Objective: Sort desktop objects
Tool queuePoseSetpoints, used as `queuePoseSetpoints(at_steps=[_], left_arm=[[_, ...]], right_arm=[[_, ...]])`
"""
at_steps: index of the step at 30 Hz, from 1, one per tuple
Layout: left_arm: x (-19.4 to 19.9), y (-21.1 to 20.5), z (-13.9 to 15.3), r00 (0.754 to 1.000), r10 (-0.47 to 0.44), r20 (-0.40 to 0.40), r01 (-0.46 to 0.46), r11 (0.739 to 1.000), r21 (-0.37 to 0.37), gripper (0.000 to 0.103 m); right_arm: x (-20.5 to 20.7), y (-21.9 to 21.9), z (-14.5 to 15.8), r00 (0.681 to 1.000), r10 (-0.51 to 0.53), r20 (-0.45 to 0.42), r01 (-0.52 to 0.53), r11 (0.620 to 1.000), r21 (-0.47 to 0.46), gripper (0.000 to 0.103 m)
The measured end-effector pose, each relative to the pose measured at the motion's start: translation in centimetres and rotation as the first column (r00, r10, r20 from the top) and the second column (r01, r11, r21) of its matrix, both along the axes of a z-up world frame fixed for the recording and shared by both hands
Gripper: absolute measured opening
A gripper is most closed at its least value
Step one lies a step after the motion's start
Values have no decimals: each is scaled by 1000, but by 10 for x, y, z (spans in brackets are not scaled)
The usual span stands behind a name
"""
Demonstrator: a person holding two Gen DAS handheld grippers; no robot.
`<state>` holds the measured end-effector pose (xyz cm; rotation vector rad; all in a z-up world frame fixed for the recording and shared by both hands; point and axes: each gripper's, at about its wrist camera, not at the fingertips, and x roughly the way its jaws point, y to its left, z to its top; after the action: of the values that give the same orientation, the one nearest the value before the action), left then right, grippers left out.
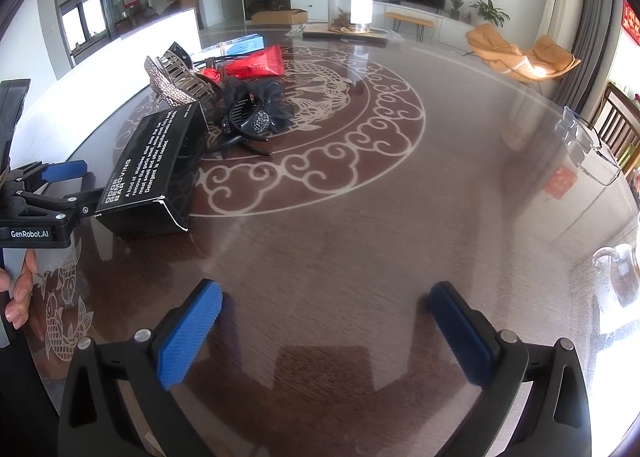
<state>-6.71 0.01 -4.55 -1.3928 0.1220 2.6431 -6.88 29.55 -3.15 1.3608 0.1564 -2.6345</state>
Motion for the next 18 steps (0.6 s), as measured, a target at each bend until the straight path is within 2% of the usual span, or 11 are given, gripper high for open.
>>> queuePoseSetpoints(at_steps=[18], left_arm=[[0, -1, 0, 1000, 11, 0, -11, 1000, 0, 103]], right_arm=[[0, 0, 0, 1000, 0, 0, 0, 1000, 0, 103]])
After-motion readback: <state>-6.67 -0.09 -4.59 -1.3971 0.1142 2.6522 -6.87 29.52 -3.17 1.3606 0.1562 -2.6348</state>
